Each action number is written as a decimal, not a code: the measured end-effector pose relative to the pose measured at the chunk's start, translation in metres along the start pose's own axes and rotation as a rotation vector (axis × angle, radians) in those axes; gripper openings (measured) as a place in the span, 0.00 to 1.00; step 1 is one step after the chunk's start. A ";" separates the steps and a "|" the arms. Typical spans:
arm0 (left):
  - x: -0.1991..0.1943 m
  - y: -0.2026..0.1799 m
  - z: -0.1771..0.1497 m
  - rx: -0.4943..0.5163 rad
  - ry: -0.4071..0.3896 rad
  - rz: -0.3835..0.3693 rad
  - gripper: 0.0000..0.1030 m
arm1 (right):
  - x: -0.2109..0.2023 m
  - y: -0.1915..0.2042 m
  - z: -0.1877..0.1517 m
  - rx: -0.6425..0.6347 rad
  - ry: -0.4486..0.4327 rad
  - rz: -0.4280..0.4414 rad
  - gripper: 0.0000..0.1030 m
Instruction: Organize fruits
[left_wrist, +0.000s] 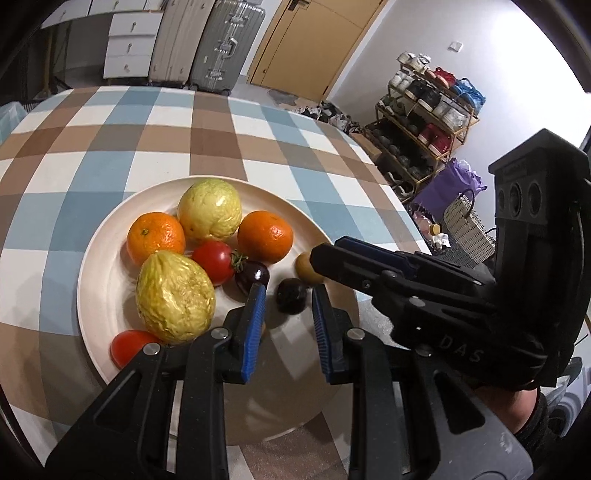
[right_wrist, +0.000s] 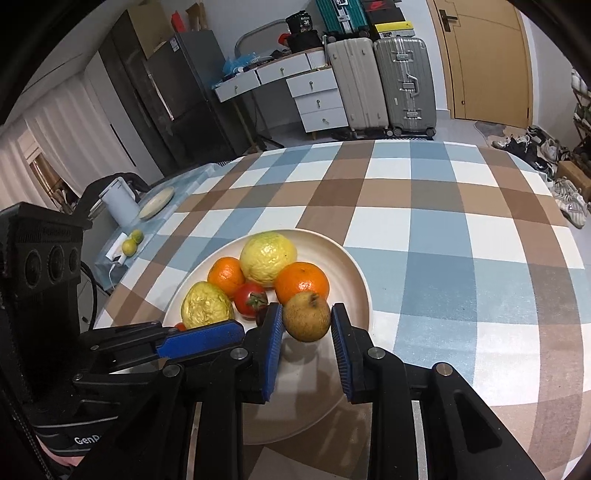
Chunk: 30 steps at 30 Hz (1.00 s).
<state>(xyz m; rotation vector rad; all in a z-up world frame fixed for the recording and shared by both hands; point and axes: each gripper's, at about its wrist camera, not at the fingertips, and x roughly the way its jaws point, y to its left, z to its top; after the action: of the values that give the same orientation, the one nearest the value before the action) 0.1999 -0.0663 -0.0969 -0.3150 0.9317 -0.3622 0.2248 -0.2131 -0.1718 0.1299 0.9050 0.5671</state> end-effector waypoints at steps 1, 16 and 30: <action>-0.002 0.000 0.001 0.001 -0.001 0.001 0.22 | 0.000 0.000 0.001 0.006 0.004 0.004 0.30; -0.047 -0.010 -0.010 0.018 -0.115 0.079 0.61 | -0.076 0.011 -0.003 -0.003 -0.182 -0.026 0.84; -0.134 -0.028 -0.028 0.078 -0.275 0.195 0.89 | -0.147 0.047 -0.034 -0.007 -0.315 -0.072 0.95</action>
<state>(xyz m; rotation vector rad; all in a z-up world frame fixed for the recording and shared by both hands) 0.0992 -0.0360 -0.0050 -0.1940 0.6693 -0.1696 0.1081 -0.2538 -0.0737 0.1746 0.5988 0.4669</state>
